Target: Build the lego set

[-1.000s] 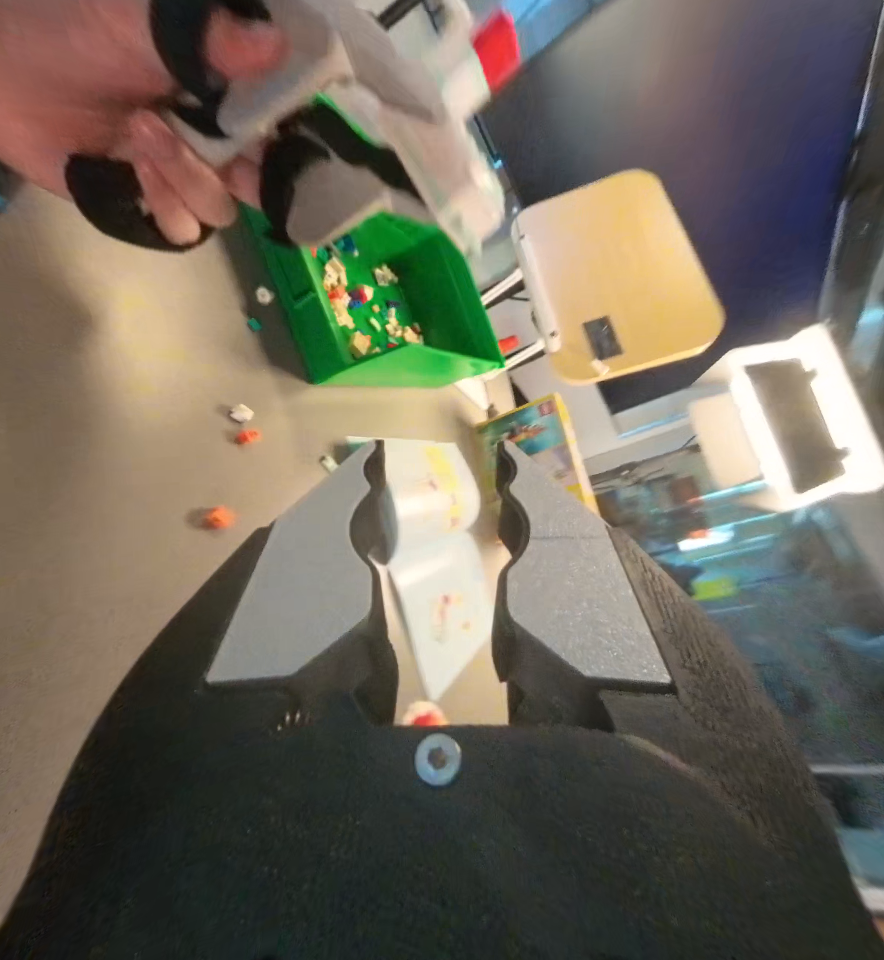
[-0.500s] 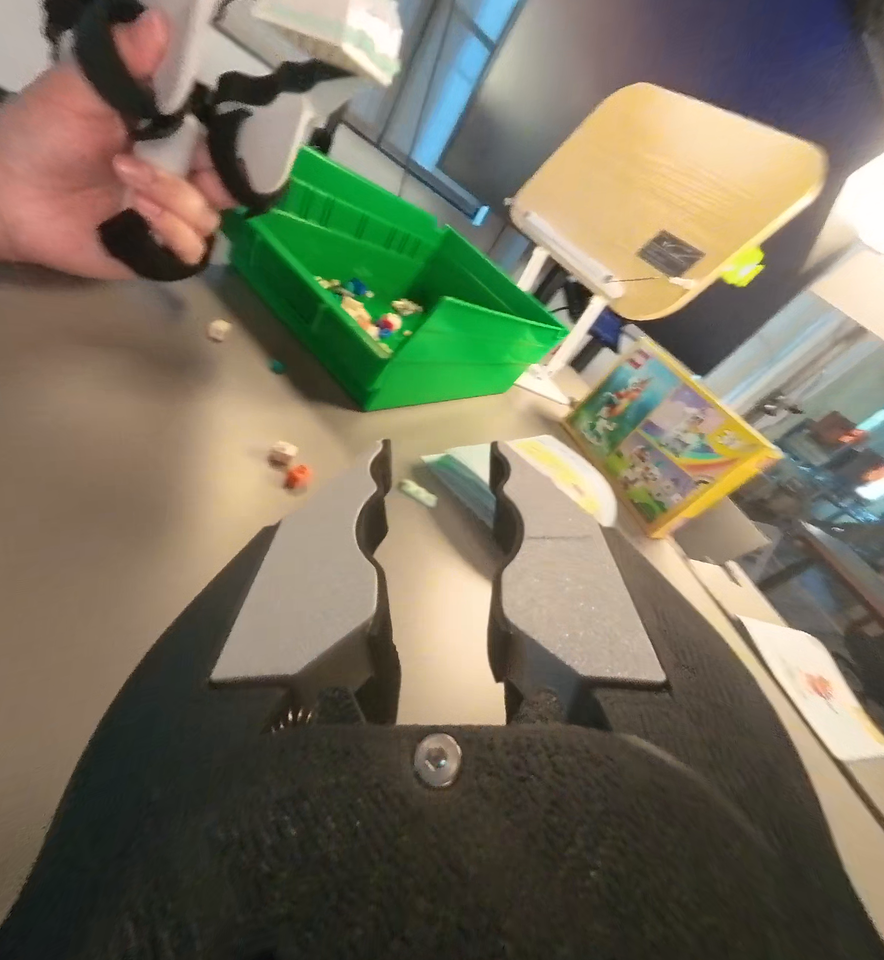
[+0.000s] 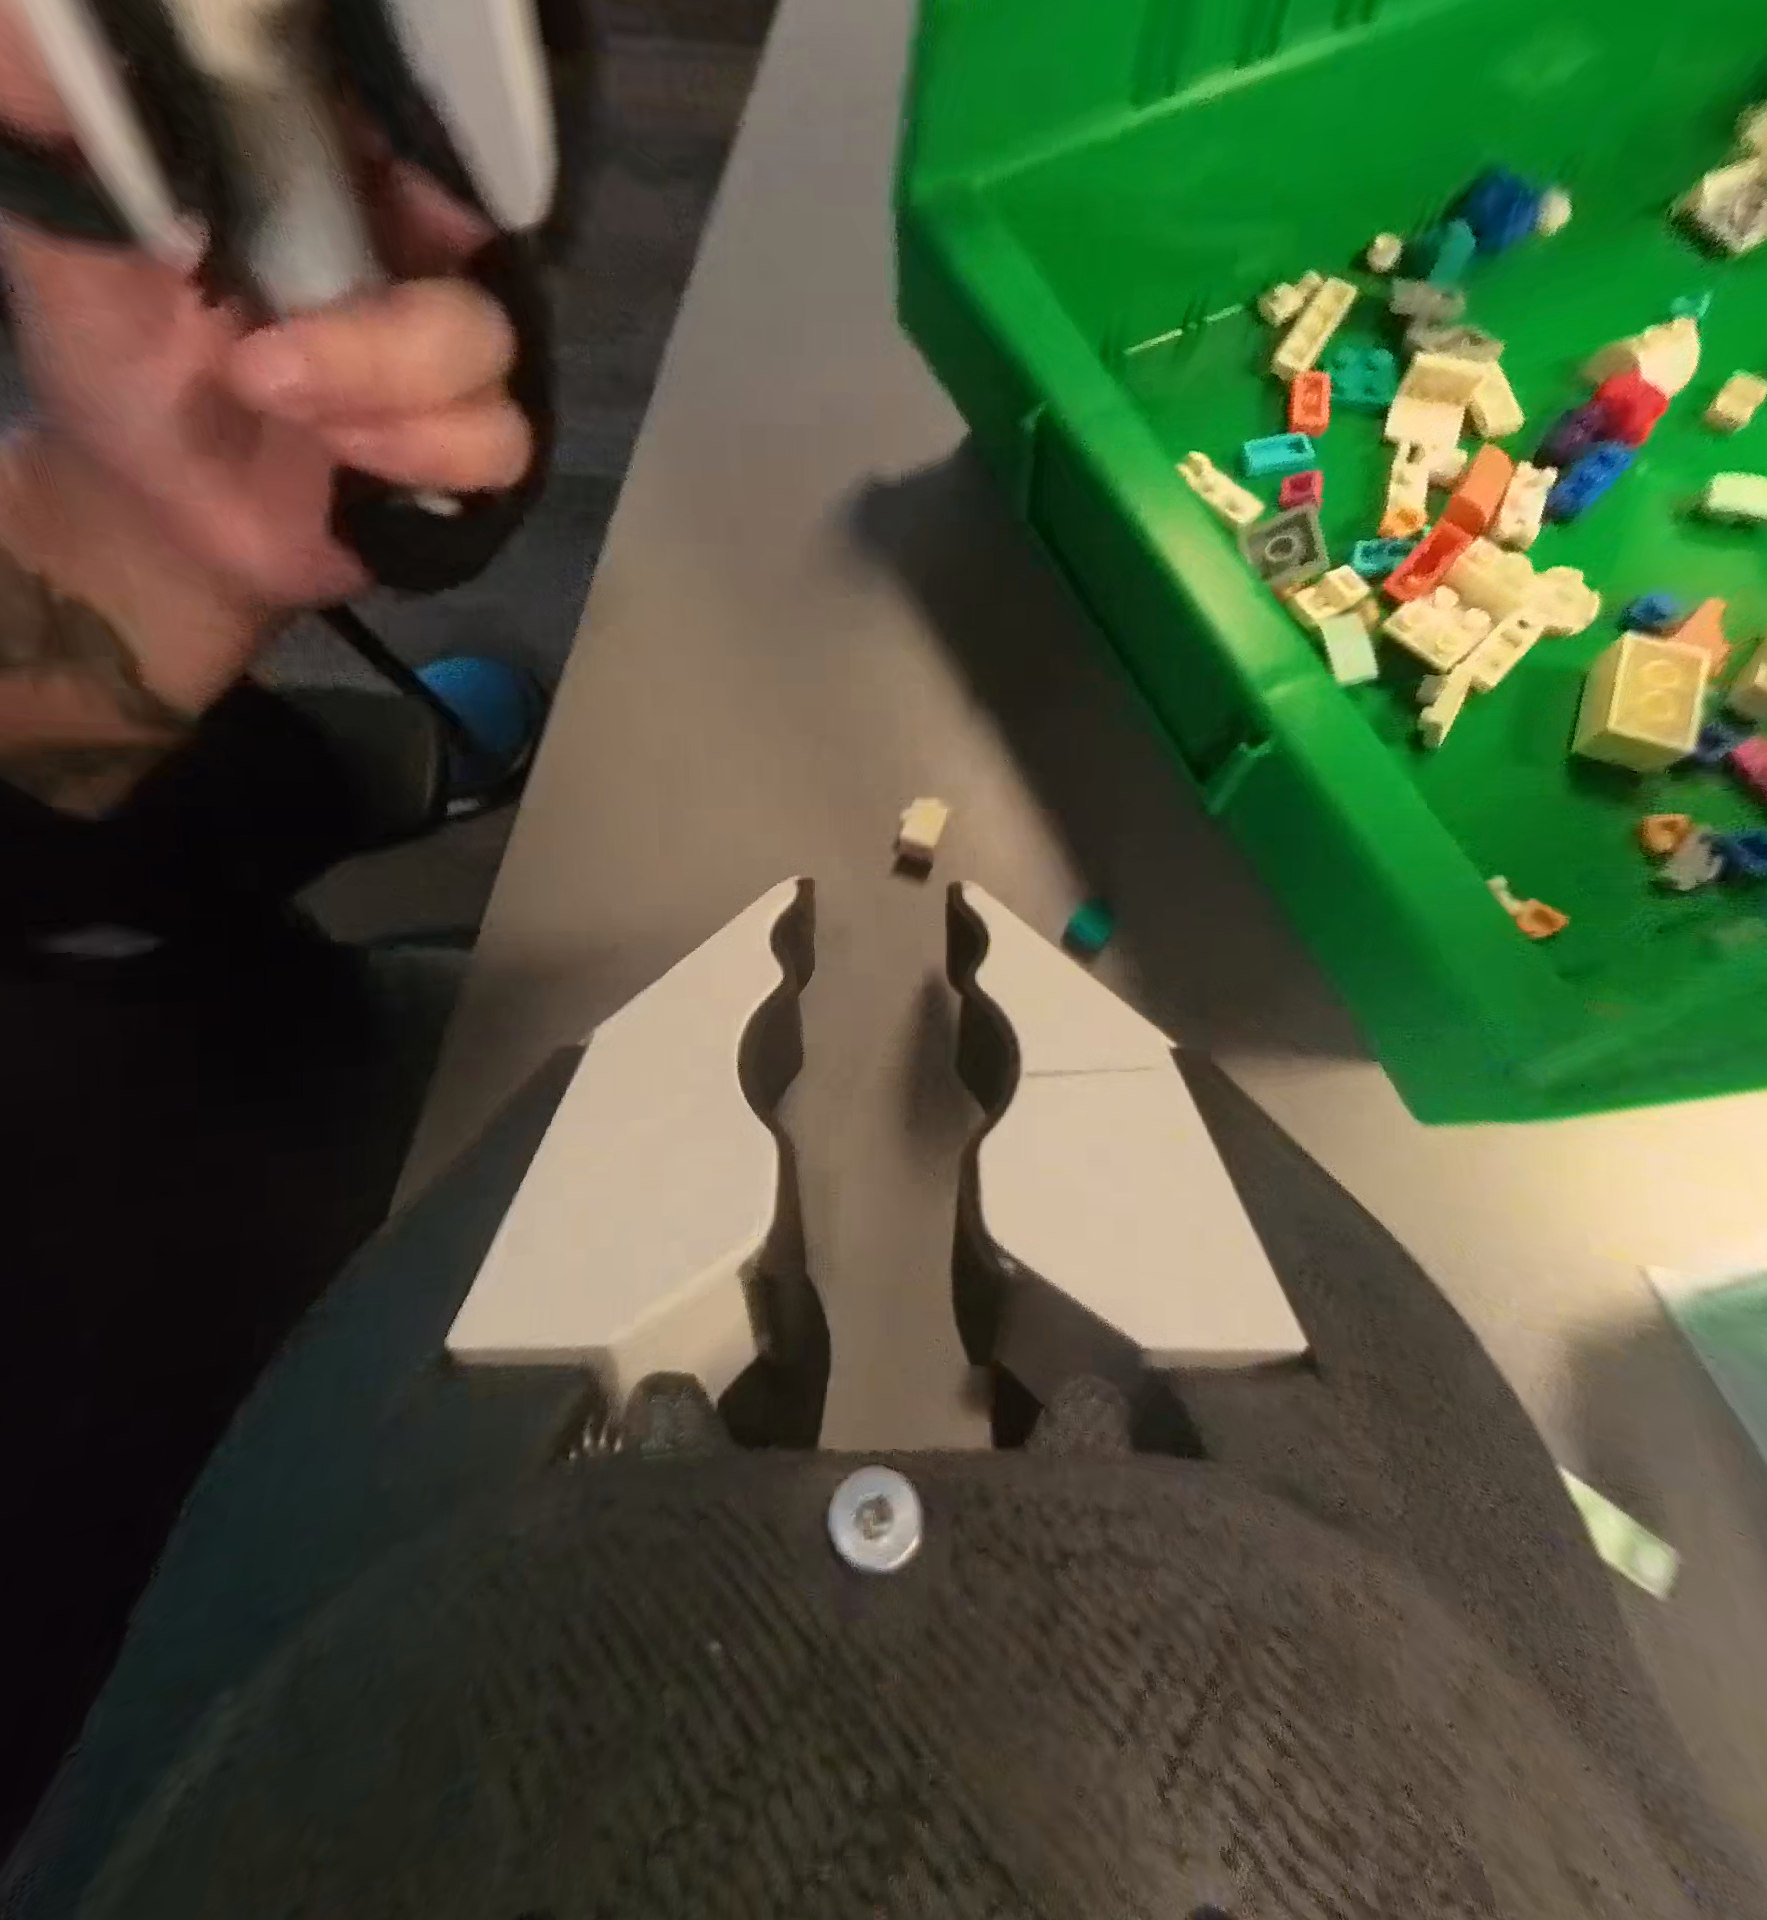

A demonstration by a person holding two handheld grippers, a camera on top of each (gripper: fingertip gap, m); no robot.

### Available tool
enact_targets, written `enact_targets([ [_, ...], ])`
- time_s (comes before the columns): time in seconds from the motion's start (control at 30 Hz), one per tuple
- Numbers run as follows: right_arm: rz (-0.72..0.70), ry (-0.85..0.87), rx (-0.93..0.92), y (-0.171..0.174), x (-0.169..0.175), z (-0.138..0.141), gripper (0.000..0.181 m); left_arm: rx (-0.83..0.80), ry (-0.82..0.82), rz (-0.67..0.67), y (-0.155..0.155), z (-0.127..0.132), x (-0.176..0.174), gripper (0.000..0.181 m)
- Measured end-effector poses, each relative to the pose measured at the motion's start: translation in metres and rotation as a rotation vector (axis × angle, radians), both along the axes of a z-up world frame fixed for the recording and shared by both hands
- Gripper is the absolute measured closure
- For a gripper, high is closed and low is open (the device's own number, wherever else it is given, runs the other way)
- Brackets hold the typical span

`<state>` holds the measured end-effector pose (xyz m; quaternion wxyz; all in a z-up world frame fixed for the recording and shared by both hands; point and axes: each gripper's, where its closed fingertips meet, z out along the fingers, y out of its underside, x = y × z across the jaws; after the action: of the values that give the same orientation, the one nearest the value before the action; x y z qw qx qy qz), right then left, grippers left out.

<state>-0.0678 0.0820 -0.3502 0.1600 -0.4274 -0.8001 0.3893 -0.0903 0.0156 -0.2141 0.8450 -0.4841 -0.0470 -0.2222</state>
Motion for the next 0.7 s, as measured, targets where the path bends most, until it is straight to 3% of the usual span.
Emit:
enact_targets([
  [0.27, -0.069, -0.053, -0.021, -0.003, -0.017, -0.014, 0.162, -0.011, -0.027, -0.012, -0.017, -0.012, -0.008, 0.142],
  [0.4, -0.061, -0.041, -0.016, -0.002, -0.018, -0.015, 0.174, -0.016, -0.030, -0.051, -0.013, -0.017, -0.001, 0.142],
  [0.53, -0.064, 0.017, -0.007, 0.006, -0.006, 0.001, 0.175, -0.047, -0.038, -0.096, 0.001, -0.021, 0.013, 0.142],
  [0.6, -0.106, 0.081, 0.052, 0.030, 0.009, 0.016, 0.174, -0.149, -0.086, -0.098, 0.023, -0.028, 0.018, 0.143],
  [0.7, -0.244, 0.159, 0.212, 0.098, 0.041, 0.028, 0.174, -0.222, -0.043, -0.216, 0.065, -0.019, 0.059, 0.142],
])
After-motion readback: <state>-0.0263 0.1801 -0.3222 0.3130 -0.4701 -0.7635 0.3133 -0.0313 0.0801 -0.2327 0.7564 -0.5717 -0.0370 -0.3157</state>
